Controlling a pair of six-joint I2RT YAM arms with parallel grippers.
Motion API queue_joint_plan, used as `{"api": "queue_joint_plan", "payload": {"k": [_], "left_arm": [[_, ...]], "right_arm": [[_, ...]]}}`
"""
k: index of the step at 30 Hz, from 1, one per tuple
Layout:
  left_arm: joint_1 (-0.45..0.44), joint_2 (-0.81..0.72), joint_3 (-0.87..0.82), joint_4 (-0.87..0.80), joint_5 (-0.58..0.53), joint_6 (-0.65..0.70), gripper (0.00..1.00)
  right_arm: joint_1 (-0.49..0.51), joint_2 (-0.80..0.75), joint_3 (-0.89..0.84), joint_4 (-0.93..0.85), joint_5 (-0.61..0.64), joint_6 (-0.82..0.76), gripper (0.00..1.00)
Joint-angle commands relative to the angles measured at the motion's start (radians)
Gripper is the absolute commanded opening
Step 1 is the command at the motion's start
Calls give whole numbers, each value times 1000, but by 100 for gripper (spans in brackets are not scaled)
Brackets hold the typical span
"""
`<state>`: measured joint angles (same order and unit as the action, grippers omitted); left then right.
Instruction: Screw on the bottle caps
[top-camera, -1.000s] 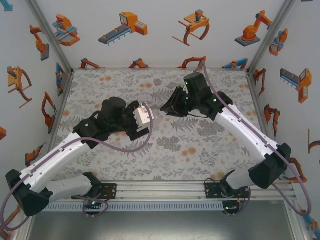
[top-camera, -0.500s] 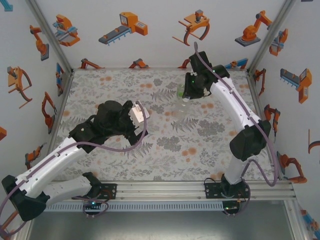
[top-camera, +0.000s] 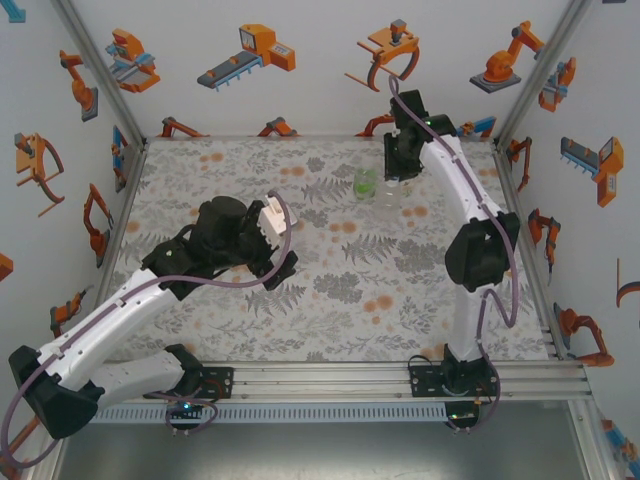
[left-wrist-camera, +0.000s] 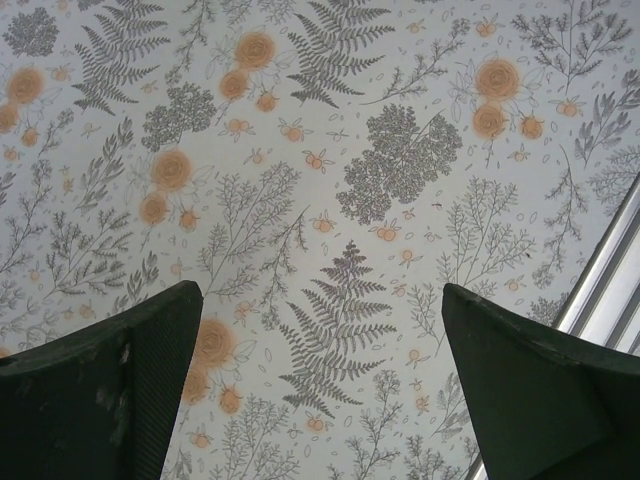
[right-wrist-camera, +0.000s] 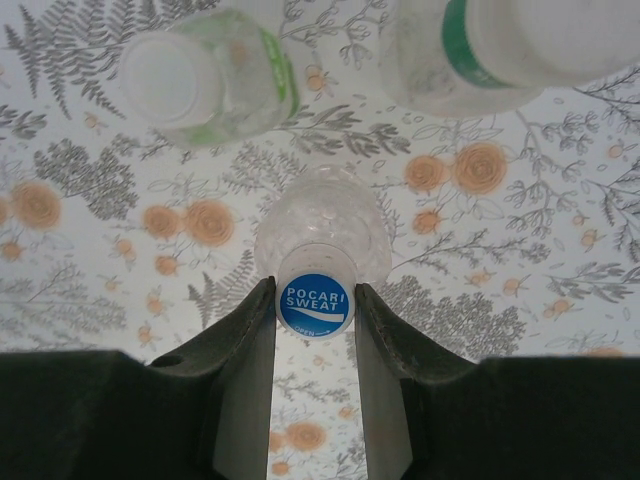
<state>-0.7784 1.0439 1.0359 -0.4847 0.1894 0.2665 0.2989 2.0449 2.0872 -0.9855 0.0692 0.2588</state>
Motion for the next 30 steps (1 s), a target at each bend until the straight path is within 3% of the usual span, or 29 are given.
{"api": "queue_joint_plan", "payload": {"k": [1,16,18,20,22,26,30], "left_arm": [[7,-8,21,25,33,-29,97],[9,-2,13,50,52,-39,97],[9,5,15,53,59,-44,97],[9,12,16,53,56,-51,97],[9,19,17,52,54,-53,97],[10,23,19,53,46,-53,97],[9,22,17,60,14,-59,97]], "right_arm": [[-10,20,56,34,35,-48,0],[-33,74,66,57,-21,-60,1],[-33,69,59,63,-22,-54,12],[-34,65,60,64,-22,-53,33],[-34,61,68,65,-17,-55,44],[-34,49,83,62,-9,-65,56],[-34,39,124,29,0,-76,60]]}}
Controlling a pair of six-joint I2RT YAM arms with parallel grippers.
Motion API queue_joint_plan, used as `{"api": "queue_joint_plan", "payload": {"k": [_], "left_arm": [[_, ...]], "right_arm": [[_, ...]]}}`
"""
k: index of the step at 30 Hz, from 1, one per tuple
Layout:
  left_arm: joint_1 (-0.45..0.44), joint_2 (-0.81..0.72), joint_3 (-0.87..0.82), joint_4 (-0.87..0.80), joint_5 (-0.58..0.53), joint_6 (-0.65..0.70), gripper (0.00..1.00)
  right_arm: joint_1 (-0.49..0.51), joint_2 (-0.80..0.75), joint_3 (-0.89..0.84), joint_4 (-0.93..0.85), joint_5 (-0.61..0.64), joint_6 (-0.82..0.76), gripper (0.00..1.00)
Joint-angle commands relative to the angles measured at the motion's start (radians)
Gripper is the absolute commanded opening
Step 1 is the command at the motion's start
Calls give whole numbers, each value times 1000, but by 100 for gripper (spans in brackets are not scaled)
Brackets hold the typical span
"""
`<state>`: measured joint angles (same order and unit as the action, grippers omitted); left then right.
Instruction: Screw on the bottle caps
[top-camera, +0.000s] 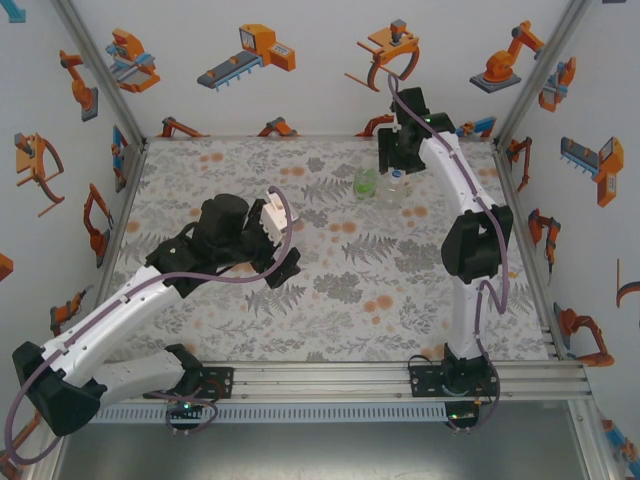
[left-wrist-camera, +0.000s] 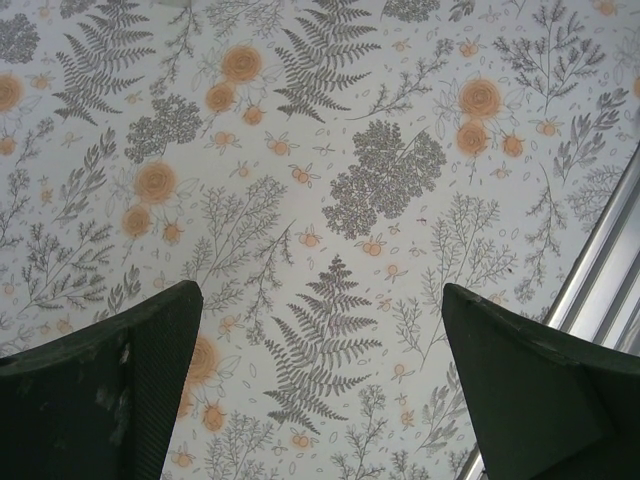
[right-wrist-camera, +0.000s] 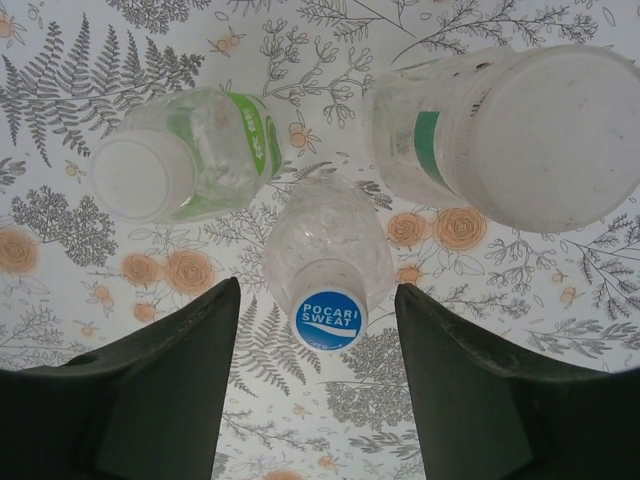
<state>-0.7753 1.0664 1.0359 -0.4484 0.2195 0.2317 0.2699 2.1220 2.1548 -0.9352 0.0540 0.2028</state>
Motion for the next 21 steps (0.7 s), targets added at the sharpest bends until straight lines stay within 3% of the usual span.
{"api": "queue_joint_plan", "payload": {"k": [1,4,6,11,16,21], "left_arm": [[6,-3,14,29,-34,-29,97],[7,-15,-17,69,-91,-46,97],[7,-35,-54,117,-110,-49,97],[14,-92,-166,271,-228,-61,97],[47,-132,-263,394,-455,-84,97],[135,-142,-345,460,-571,-114,97]], "right_arm": [[-5,-47,61,-26,19,-25,61],[-5,-93,43,-31,38,-30,68],[-6,-134,13,-32,53,-27,99],[-9,-283,-144,1,107,-29,99],[-21,-482,-456,144,151,-60,99],[-73,-672,-823,371,164,-72,99]]}}
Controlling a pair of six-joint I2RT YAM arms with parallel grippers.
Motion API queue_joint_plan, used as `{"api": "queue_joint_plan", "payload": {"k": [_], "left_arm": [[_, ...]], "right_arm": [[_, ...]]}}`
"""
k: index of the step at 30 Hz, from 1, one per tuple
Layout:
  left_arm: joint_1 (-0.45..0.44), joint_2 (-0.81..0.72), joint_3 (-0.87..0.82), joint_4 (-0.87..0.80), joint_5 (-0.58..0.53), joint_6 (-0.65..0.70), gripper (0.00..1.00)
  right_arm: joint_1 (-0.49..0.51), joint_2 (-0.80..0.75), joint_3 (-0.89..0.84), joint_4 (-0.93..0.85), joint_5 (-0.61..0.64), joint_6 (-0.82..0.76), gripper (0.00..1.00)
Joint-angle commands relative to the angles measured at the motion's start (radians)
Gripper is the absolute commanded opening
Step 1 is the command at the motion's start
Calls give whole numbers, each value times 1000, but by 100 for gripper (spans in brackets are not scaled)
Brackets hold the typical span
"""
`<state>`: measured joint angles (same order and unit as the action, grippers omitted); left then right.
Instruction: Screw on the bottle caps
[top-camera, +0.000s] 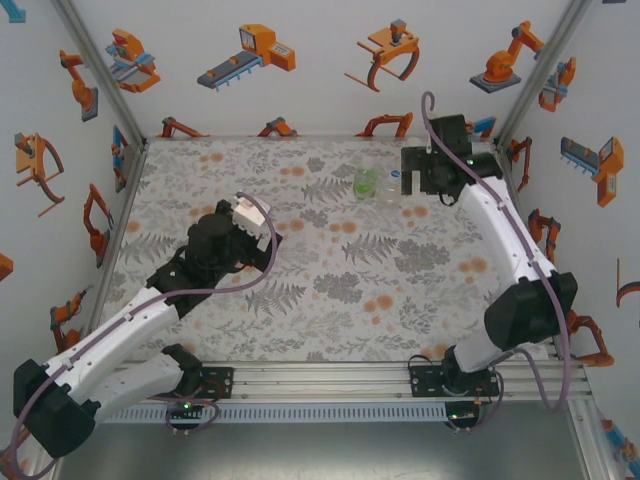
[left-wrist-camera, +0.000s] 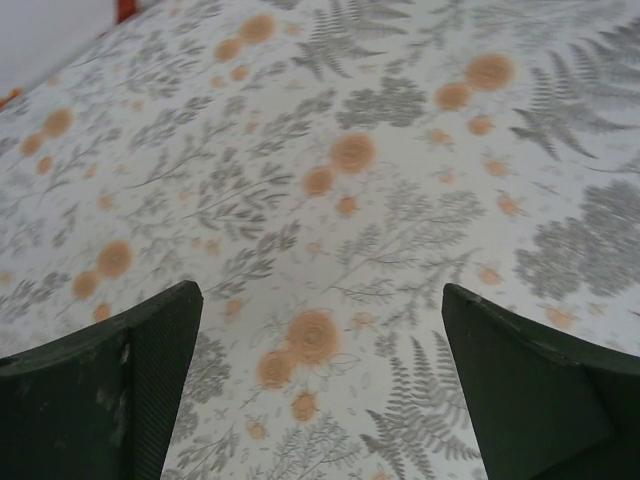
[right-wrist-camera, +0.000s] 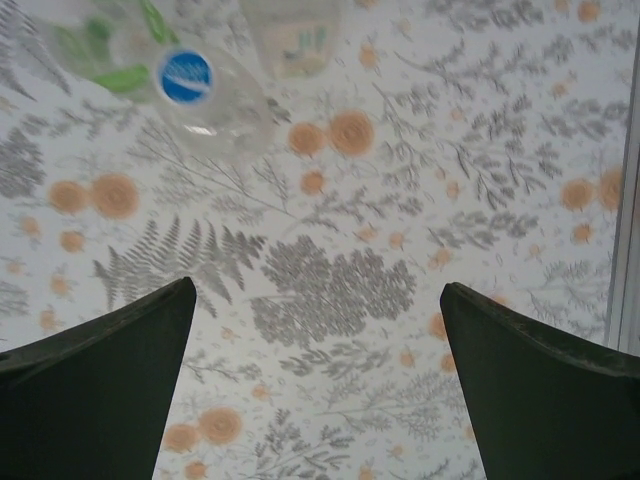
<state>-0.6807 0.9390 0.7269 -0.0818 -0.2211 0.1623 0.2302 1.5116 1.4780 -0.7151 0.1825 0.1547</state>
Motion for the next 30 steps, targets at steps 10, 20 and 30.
{"api": "queue_joint_plan", "payload": {"k": [10,20,30], "left_arm": [[232,30,-202,291,-244,-96,97],[501,214,-362,682,-48,-135,97],[621,476,-412,987,61,-189,97]], "right_arm": [[-139,-279,-760,689,-2,-66,99],[-190,-210,-1066,1243,-47,-73,99],[-246,-57,-1064,1459,-140,-121,99]]}}
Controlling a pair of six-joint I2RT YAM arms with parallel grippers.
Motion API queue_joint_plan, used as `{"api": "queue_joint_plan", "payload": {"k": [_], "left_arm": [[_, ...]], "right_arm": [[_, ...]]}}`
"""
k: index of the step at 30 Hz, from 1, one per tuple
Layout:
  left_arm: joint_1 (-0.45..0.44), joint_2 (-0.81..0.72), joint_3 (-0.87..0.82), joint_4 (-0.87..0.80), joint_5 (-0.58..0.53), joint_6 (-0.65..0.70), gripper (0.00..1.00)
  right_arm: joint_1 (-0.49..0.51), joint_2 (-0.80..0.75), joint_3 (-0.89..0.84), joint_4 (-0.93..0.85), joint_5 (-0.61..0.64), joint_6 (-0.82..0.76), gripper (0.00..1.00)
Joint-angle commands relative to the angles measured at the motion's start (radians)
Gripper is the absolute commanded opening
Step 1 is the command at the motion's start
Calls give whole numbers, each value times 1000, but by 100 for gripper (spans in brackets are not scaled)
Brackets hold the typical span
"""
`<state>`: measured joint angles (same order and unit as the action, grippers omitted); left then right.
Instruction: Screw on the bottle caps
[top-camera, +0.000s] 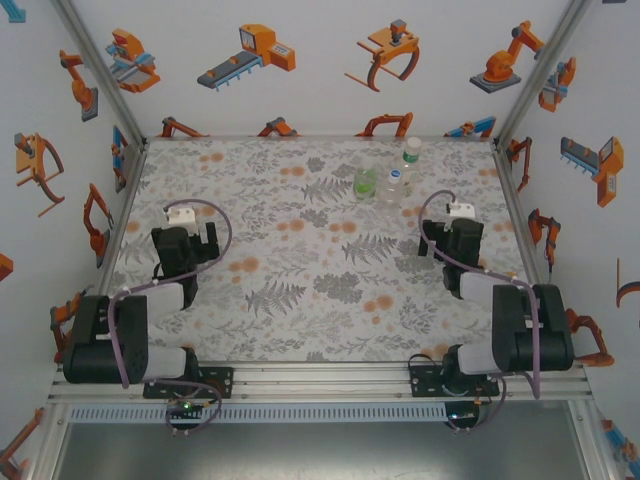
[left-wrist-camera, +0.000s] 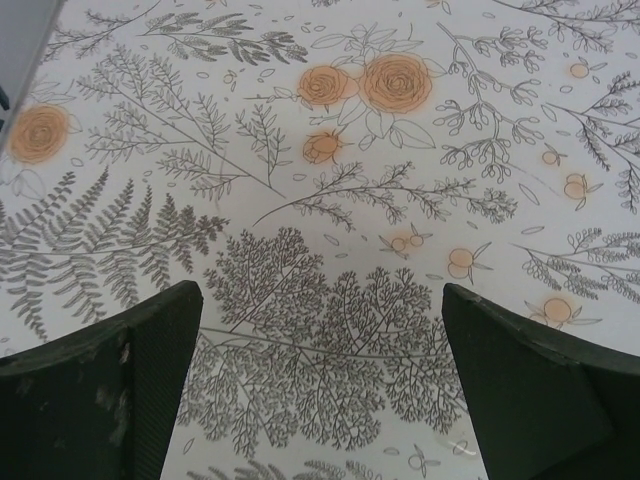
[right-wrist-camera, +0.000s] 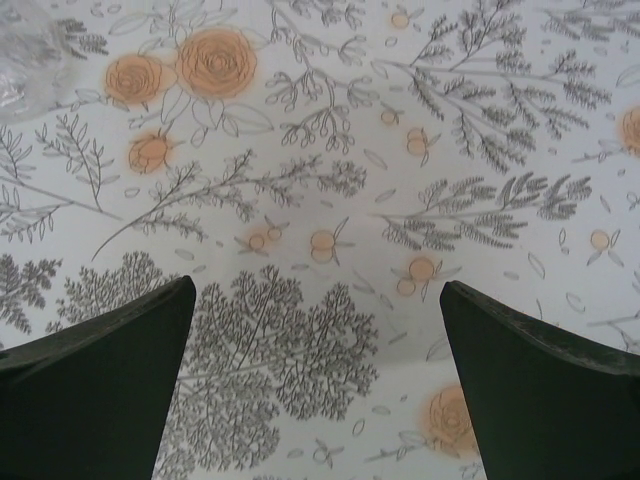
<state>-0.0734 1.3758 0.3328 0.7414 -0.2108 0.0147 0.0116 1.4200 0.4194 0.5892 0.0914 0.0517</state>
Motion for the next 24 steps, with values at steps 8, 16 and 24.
{"api": "queue_joint_plan", "payload": {"k": [8,16,24], "left_arm": [[44,150,-4,216,109,-63,97],[44,164,74,93,126,-50,97],[43,165,70,102,123,-48,97]], "right_arm": [[-72,121,-37,286,-117,14,99],[-73,119,-39,285,-70,32,99],[-73,118,-39,285,-65,34,99]]}}
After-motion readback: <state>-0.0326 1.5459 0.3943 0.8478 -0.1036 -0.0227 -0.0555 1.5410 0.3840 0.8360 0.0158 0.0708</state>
